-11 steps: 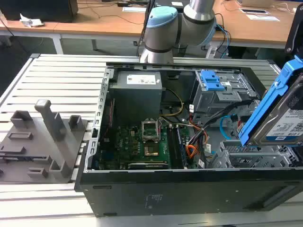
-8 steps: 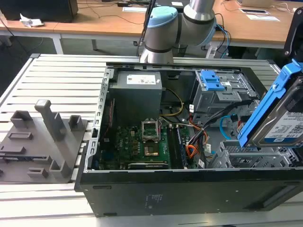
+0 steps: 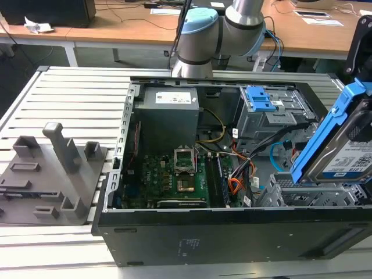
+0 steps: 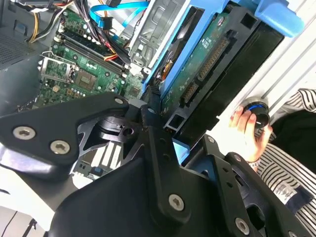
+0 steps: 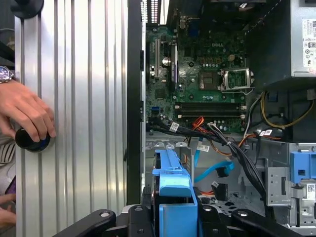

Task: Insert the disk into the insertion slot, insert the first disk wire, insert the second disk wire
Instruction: 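Insert the disk into the insertion slot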

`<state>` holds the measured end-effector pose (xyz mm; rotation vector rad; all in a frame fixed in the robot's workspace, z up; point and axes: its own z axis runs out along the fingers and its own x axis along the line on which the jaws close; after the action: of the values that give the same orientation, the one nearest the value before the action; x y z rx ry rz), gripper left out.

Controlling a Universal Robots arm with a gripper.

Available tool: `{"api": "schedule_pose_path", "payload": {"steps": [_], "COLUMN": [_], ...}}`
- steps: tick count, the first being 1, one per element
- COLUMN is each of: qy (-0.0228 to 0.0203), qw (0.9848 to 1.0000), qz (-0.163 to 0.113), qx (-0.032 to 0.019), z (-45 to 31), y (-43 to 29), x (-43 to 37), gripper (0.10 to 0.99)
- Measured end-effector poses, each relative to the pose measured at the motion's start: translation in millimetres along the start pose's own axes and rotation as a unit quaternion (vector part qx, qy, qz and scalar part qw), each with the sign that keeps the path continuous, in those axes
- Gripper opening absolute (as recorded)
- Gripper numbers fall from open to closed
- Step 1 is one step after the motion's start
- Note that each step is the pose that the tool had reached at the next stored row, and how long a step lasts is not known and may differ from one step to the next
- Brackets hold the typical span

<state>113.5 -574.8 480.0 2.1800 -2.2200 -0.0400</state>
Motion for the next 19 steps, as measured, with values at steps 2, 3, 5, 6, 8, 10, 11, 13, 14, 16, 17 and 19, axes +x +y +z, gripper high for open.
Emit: {"api": "schedule_pose_path", "payload": {"steps": [2, 3, 5, 6, 8, 10, 11, 13, 14, 16, 17, 19], "qy": [0.0, 0.0, 0.0, 0.0, 0.0, 0.0, 0.0, 0.0, 0.0, 0.0, 0.0, 0.0], "qw": [1.0, 1.0, 1.0, 1.0, 1.0, 1.0, 1.0, 1.0, 1.0, 1.0, 1.0, 1.0], "qz": [0.0, 0.0, 0.0, 0.0, 0.0, 0.0, 0.0, 0.0, 0.0, 0.0, 0.0, 0.0], "qx": [0.0, 0.0, 0.0, 0.0, 0.0, 0.0, 0.0, 0.0, 0.0, 0.0, 0.0, 0.0], "z": [1.8, 3.0, 5.5, 6.3, 8.0, 8.8, 9.4, 10.1, 10.4, 11.4, 11.7, 12.9], "y": [-0.1, -0.1, -0.2, -0.2, -0.3, -0.4, -0.4, -0.4, -0.4, -0.5, -0.4, -0.5], "x": [0.0, 0.0, 0.0, 0.0, 0.0, 0.0, 0.0, 0.0, 0.0, 0.0, 0.0, 0.0], "gripper": [0.365, 0.365, 0.365, 0.365, 0.365, 0.365, 0.365, 0.365, 0.365, 0.365, 0.365, 0.365]}}
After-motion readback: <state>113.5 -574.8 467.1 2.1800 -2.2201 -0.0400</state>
